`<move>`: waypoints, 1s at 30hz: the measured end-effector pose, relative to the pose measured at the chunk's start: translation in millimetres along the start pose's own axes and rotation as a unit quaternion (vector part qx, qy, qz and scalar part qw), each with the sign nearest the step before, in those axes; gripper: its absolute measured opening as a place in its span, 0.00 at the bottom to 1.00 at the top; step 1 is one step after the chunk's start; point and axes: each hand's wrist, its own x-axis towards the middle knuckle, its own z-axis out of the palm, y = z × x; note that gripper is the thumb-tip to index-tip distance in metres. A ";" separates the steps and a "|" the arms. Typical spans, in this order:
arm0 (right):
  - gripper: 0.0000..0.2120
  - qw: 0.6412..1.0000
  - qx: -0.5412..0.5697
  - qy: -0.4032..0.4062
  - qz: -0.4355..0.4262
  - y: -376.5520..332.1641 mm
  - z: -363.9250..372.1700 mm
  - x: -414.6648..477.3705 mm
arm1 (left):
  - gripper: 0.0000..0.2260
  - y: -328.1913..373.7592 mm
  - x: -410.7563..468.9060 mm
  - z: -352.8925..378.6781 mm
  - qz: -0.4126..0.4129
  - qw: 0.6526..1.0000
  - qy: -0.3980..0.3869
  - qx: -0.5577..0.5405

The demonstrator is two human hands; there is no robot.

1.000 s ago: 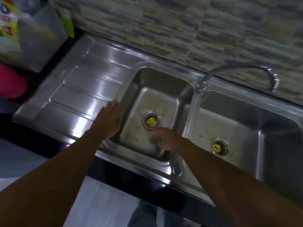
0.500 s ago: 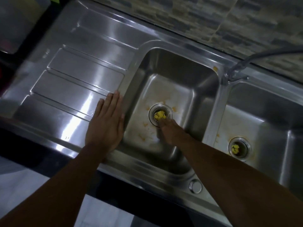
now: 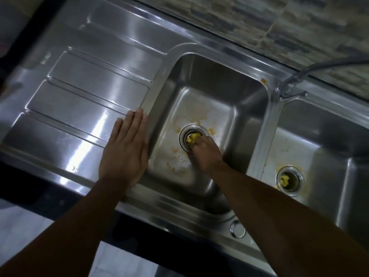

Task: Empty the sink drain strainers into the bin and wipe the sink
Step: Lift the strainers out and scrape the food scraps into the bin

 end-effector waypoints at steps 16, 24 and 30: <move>0.26 0.990 0.125 0.007 0.064 3.1 -18.2 -7.6 | 0.27 -0.7 -0.1 0.4 -0.002 1.000 -0.009 -0.010; 0.46 0.991 0.124 0.048 0.034 3.2 -17.1 -15.0 | 0.27 -2.5 -0.3 2.0 0.003 1.000 -0.011 -0.009; 0.43 0.985 0.147 0.078 0.036 4.9 -40.5 -29.2 | 0.27 0.8 0.5 -1.1 -0.005 1.000 -0.026 0.008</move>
